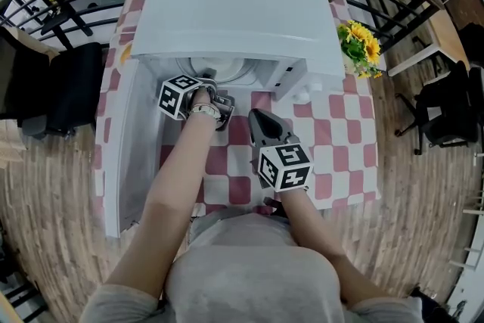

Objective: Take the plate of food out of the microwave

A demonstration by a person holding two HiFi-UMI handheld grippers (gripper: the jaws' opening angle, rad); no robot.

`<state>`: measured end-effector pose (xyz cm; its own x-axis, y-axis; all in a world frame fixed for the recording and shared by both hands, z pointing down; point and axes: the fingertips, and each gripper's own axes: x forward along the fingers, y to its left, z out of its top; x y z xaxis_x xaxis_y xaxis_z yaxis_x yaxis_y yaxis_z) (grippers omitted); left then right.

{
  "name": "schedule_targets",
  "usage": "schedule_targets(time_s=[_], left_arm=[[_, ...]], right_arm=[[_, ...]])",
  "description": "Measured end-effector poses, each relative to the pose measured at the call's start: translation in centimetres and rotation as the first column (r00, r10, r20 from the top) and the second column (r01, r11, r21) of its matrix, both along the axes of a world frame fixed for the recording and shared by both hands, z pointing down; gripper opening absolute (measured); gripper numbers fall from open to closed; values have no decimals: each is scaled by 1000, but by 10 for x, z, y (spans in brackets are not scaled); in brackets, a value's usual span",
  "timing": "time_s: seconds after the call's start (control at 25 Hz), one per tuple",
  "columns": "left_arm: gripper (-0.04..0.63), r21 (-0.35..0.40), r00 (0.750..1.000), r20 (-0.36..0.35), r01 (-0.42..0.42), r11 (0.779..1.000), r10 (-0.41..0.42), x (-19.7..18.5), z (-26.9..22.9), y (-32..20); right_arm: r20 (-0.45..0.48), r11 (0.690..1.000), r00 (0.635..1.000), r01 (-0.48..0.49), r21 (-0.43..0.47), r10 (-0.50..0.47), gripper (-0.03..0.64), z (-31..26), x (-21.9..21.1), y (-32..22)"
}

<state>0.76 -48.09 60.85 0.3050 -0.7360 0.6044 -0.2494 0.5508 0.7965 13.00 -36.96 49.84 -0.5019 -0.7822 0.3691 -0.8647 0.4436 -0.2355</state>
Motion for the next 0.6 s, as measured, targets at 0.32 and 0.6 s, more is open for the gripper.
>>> schedule_targets(time_s=[0.32, 0.6], left_arm=[[242, 27, 1000, -2, -15, 1000, 15, 0, -4, 7], [209, 36, 1000, -7, -20, 999, 20, 1, -7, 13]], right_arm=[[-4, 1000, 1000, -1, 10, 1, 26, -4, 0, 5], [-3, 1000, 1000, 0, 17, 0, 26, -7, -2, 6]])
